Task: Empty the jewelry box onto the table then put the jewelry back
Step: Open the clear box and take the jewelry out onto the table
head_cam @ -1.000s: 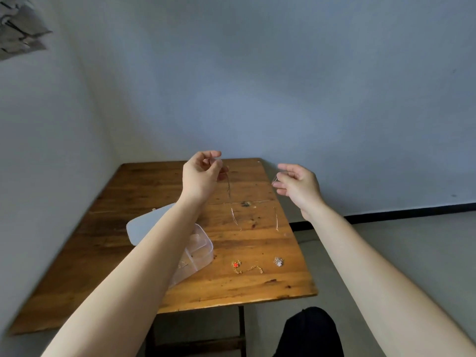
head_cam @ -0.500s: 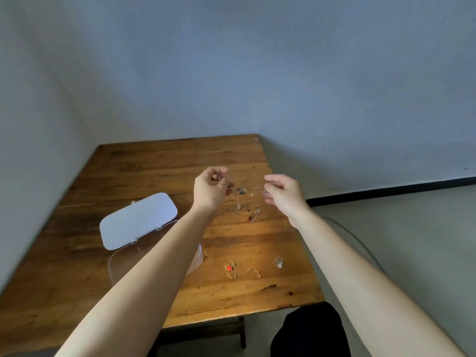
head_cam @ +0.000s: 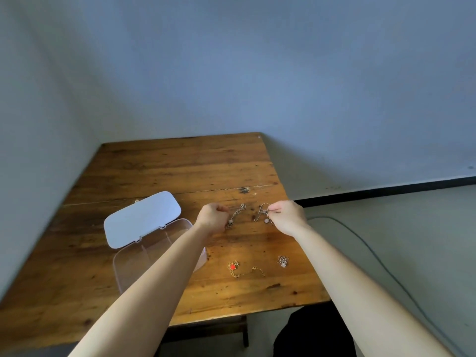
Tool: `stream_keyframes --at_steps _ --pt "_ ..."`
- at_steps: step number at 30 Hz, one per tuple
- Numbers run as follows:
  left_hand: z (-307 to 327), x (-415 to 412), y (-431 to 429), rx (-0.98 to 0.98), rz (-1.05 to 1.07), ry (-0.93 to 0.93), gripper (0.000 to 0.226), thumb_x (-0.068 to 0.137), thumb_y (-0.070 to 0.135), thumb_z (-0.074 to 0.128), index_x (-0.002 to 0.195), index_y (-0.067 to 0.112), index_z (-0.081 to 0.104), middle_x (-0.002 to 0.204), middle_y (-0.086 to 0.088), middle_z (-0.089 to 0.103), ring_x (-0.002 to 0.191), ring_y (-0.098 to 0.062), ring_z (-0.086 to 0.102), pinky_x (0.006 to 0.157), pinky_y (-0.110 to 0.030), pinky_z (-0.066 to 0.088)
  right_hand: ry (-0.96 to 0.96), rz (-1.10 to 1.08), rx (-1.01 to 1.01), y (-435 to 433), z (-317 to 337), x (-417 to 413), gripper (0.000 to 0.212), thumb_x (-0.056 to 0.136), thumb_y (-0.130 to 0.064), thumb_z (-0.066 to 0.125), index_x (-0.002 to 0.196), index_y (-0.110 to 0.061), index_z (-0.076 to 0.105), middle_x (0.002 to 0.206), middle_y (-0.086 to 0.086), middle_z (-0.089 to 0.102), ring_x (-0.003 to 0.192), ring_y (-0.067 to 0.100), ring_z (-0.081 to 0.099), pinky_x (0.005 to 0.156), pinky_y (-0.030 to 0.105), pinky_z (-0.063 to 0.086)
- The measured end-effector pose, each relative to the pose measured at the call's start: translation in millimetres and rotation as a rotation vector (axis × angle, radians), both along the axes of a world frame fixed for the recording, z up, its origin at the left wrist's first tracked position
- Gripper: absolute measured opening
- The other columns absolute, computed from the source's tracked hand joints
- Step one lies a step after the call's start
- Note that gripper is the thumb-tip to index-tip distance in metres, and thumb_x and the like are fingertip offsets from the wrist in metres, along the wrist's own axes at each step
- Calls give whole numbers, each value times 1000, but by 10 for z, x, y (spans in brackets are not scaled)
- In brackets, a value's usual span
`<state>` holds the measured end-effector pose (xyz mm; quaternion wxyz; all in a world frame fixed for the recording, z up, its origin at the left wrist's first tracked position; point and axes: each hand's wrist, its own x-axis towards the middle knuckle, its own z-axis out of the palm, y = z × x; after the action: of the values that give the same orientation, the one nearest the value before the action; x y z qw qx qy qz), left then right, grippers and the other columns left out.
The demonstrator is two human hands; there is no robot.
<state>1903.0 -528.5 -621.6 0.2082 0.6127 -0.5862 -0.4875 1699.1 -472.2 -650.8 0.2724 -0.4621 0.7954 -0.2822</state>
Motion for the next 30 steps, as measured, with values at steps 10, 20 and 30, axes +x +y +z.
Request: stream_keyframes --at_steps 10,20,30 --pt "339 873 371 -493 -104 -232 35 101 22 44 134 14 56 131 -9 64 120 -29 57 94 -35 44 76 101 -86 273 442 512 28 97 -27 54 122 -31 67 121 -10 69 104 14 62 78 26 49" --pt "-233 2019 784 -617 -4 -539 37 99 14 46 135 17 56 149 -8 49 143 -28 35 116 -52 27 84 566 -70 348 465 1685 31 94 -21 52 115 -29 74 119 -7 72 103 12 66 92 31 54" --pt "-570 2074 905 -511 207 -166 49 98 3 38 144 17 46 164 5 21 149 -13 19 124 -43 9 519 844 36 90 325 2387 24 92 -22 67 115 -23 75 118 -1 72 112 23 62 103 40 48"
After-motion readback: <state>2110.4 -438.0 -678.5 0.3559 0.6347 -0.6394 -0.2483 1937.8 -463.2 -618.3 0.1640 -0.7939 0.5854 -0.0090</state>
